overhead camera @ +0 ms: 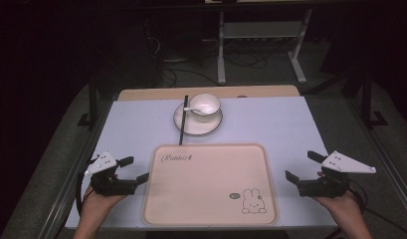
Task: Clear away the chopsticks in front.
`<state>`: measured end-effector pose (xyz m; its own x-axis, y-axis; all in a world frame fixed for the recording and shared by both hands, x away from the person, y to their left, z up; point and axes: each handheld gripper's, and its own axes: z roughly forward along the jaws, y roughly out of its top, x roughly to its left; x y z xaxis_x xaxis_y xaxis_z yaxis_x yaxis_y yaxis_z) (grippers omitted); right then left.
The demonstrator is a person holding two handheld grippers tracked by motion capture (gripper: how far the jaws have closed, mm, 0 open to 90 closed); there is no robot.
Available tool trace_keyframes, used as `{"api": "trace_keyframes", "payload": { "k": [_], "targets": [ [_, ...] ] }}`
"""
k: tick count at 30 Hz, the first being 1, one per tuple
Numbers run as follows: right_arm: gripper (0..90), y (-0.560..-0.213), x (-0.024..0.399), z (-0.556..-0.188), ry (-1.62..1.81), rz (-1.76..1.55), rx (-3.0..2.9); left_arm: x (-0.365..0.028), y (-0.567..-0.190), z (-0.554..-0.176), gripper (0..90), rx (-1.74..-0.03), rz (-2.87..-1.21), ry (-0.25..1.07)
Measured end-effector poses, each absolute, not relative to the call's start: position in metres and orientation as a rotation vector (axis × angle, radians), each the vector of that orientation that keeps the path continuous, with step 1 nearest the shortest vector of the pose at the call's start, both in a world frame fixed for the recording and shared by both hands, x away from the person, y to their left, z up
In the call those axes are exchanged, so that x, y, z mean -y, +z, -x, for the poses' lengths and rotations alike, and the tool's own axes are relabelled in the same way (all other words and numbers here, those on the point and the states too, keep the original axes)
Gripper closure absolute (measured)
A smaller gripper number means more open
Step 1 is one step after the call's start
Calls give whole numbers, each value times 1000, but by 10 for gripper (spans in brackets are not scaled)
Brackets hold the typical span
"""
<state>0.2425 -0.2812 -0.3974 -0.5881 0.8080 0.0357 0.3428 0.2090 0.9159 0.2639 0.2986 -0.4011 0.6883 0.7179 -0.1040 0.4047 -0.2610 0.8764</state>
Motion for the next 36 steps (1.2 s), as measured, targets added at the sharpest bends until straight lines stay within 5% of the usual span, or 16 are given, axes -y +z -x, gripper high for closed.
{"api": "trace_keyframes", "payload": {
  "k": [36],
  "targets": [
    [0, -403, 271, -252, 1303, -1051, -2086, -251, -387, -323, 135, -851, -1999, 369]
  ]
}}
